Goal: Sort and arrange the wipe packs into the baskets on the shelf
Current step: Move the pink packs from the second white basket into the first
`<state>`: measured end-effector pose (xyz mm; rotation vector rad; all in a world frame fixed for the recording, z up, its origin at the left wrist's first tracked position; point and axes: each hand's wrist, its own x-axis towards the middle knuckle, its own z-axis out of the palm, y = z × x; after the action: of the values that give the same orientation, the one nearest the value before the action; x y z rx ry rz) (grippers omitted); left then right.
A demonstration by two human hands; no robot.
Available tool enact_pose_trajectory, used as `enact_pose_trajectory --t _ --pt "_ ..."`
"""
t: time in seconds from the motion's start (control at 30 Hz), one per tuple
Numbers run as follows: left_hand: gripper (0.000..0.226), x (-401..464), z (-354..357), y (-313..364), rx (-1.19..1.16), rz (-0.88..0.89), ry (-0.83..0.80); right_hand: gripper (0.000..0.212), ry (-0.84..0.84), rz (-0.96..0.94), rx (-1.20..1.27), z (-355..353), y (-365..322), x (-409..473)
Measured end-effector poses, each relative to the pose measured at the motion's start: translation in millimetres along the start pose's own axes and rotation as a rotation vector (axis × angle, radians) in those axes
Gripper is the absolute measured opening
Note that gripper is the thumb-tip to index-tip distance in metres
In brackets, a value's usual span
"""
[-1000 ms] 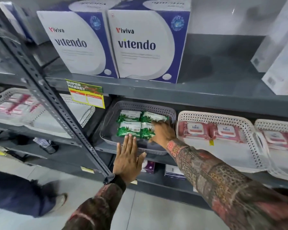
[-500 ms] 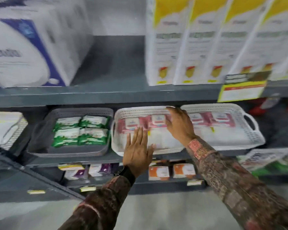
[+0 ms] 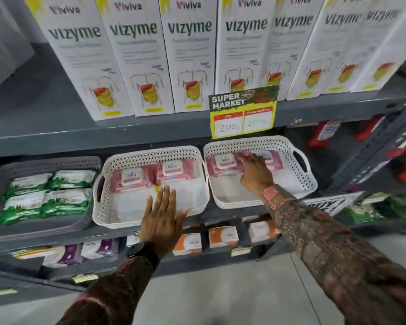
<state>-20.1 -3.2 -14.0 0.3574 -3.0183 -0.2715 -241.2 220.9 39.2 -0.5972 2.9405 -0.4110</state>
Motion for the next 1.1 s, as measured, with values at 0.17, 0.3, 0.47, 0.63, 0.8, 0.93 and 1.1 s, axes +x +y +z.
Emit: enact_pose_trajectory --t 0.17,0.3,0.47,0.63,0.8,0.93,1.1 --pt "0.085 1 -2 1 0.014 -0.025 -0.033 0.087 -0.120 -0.209 -0.131 11 -13 38" --pt "0.075 1 -3 3 0.026 -0.047 -0.035 0.089 -0.221 -0.279 -0.210 15 -23 61" --pt "0.075 3 0 1 0.022 -0.048 -0.056 0.086 -0.122 -0.249 -0.173 22 -30 57" --pt "0.080 3 -6 -4 -0.023 -0.011 -0.061 0.084 0.079 -0.151 -0.063 14 -38 44" --pt "0.076 -13 -26 -48 -0.100 -0.051 0.042 0.027 0.273 -0.145 -0.075 -12 -79 35" --pt "0.077 -39 -43 -120 -0.033 -0.167 0.090 0.036 0.203 -0.217 0.032 -13 -149 20" --pt "0.084 -64 -45 -159 -0.009 -0.125 0.033 0.080 0.071 -0.363 0.077 30 -248 -7"
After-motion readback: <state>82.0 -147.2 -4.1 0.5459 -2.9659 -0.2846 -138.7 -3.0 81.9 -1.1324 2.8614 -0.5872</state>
